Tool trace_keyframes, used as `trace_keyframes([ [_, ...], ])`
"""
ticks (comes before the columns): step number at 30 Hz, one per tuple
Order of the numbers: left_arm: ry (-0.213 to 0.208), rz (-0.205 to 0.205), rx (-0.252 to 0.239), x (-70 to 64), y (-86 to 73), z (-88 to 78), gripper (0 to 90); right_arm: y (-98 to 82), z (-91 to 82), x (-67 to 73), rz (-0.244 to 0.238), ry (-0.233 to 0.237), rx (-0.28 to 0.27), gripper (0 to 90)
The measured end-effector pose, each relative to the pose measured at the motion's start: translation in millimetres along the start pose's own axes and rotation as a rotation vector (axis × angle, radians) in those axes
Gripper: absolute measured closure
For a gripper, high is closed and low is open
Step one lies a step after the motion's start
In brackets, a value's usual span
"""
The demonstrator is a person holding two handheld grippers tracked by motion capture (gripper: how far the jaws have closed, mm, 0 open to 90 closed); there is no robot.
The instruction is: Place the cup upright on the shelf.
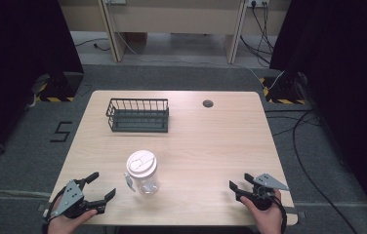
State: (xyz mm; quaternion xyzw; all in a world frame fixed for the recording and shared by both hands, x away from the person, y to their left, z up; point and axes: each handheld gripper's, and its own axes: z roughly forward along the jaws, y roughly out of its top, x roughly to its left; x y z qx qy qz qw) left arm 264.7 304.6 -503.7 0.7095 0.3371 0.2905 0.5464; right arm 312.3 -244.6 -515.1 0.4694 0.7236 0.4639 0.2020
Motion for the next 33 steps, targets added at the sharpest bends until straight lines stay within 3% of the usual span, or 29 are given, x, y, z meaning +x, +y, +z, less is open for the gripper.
trace_keyframes([
  [8,-0.043,0.009,0.002,-9.9,3.0,5.8,14.7,-0.2,-0.5,-0.3,0.001,0.000,-0.005,28.1],
  [15,-0.067,-0.015,-0.003,-15.5,5.0,11.9,14.7,-0.2,-0.5,-0.8,0.005,-0.001,-0.005,28.1],
  [21,-0.106,0.017,0.008,-24.4,8.0,20.1,14.6,-0.2,-0.3,-0.3,0.001,0.000,-0.004,28.1],
  [27,-0.150,0.024,0.021,-32.3,10.1,31.2,14.7,-0.1,-0.1,-0.3,0.002,-0.001,-0.002,28.1],
  [33,-0.153,0.028,0.028,-33.8,11.3,37.0,14.6,-0.1,-0.2,-0.7,0.006,-0.004,-0.002,28.1],
])
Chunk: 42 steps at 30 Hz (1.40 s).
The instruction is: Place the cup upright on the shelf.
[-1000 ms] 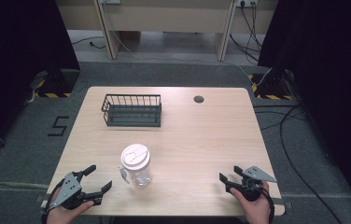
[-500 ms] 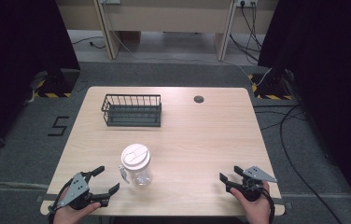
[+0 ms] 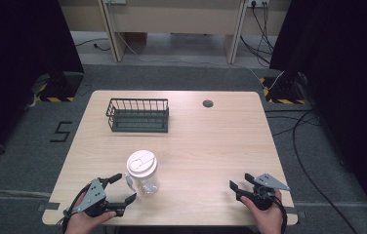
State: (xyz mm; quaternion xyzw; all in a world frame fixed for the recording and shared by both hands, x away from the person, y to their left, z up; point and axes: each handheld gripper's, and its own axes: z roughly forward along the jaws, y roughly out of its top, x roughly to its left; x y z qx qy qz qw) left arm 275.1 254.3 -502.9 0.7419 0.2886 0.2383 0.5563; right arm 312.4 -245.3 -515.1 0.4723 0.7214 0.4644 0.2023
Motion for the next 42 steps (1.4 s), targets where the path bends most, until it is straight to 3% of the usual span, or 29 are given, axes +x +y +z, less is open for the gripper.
trace_keyframes([
  [1,0.007,0.031,0.015,-0.9,1.0,1.7,14.6,0.0,0.0,0.1,0.000,0.000,0.000,28.1],
  [6,0.010,0.048,0.027,-3.2,1.1,5.8,14.6,-0.1,-0.2,0.0,0.000,-0.001,-0.002,28.2],
  [20,-0.016,0.016,0.031,-2.4,2.7,22.4,14.5,0.0,0.0,0.0,0.000,-0.001,0.000,28.1],
  [42,-0.036,0.025,0.035,-3.5,9.7,49.4,14.4,0.1,0.4,0.2,0.001,0.000,0.003,28.1],
])
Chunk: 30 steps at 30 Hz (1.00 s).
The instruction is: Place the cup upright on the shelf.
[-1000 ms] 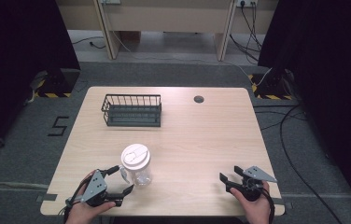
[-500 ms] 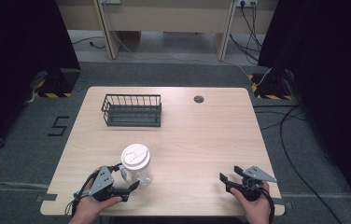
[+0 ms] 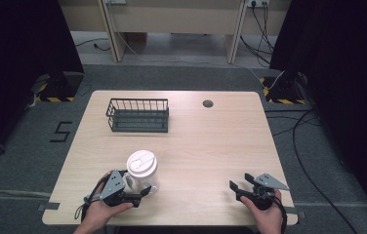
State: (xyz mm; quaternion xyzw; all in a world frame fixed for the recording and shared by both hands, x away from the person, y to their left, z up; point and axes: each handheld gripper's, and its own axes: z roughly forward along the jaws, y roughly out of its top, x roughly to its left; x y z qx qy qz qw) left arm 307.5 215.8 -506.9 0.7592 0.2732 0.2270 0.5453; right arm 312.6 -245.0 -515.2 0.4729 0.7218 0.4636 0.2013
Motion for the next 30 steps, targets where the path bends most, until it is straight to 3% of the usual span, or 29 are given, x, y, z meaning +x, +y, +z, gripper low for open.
trace_keyframes([
  [7,0.002,0.014,-0.007,-1.0,-0.4,4.5,15.0,0.0,0.2,0.2,-0.003,0.000,0.002,28.1],
  [30,-0.030,-0.025,-0.043,1.8,-1.6,11.6,17.1,0.3,0.5,0.5,-0.001,0.002,0.010,28.2],
])
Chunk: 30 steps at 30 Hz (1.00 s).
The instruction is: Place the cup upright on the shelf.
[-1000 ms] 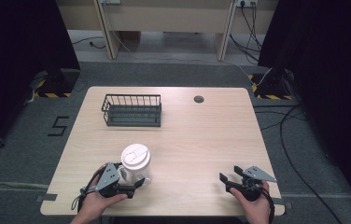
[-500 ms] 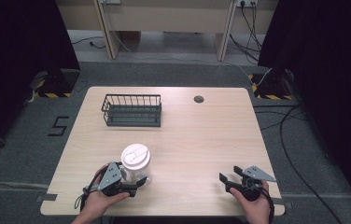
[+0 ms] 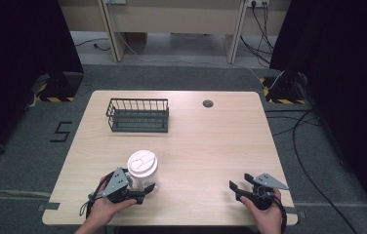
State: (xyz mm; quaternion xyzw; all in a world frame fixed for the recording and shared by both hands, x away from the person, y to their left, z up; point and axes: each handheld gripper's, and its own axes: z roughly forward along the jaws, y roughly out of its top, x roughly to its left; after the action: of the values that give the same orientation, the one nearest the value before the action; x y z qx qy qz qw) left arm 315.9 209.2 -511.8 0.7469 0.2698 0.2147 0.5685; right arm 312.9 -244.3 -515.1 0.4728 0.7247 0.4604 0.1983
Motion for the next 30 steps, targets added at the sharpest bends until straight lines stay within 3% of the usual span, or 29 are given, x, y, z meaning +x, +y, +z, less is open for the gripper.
trace_keyframes([
  [10,0.021,-0.023,-0.003,0.2,2.1,-1.9,17.3,0.0,-0.1,0.0,-0.002,0.002,-0.001,28.2],
  [30,0.071,-0.006,-0.008,6.8,13.3,-8.6,17.4,0.1,0.2,-0.2,-0.001,0.002,0.000,28.1],
])
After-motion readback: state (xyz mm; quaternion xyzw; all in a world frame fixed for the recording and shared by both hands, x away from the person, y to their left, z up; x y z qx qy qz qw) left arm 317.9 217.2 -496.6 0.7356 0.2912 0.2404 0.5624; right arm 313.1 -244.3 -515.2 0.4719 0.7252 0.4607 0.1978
